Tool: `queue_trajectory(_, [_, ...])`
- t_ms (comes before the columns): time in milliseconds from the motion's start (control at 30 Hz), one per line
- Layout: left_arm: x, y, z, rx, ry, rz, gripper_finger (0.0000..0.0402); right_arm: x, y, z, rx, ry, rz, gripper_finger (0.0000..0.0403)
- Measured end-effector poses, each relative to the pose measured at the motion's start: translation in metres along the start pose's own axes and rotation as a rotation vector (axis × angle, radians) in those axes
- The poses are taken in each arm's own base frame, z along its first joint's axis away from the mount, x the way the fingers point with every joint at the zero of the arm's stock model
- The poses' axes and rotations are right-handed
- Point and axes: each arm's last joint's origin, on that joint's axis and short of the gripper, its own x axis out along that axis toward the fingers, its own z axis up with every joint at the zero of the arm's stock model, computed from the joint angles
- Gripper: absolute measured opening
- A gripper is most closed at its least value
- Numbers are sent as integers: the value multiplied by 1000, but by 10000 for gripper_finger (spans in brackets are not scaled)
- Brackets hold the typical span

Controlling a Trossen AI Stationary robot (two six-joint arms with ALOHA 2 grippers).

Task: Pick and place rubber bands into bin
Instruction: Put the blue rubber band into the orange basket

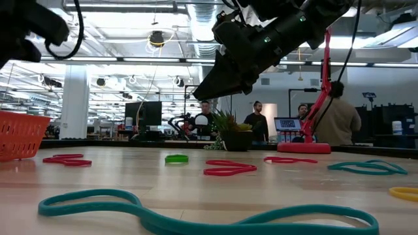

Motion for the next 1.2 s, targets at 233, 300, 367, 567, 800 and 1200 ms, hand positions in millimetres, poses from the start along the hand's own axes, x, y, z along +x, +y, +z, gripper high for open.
queue_trajectory(233, [0,-2,2,15,-24,-22,102,0,0,0,1,-4,0,79])
queue_trajectory(300, [-3,-9,8,59,-93,-79,105,0,0,0,1,-4,0,79])
queue_trajectory(367, [-7,-17,14,120,-184,-137,106,0,0,0,1,-4,1,79])
queue_trajectory(567, [-15,-40,30,320,-429,-289,106,0,0,0,1,-4,0,79])
queue_trajectory(800, [11,-66,32,705,-424,-235,106,0,0,0,0,3,0,79])
queue_trajectory(1200, [70,-114,38,877,-283,-315,102,0,0,0,0,3,0,79])
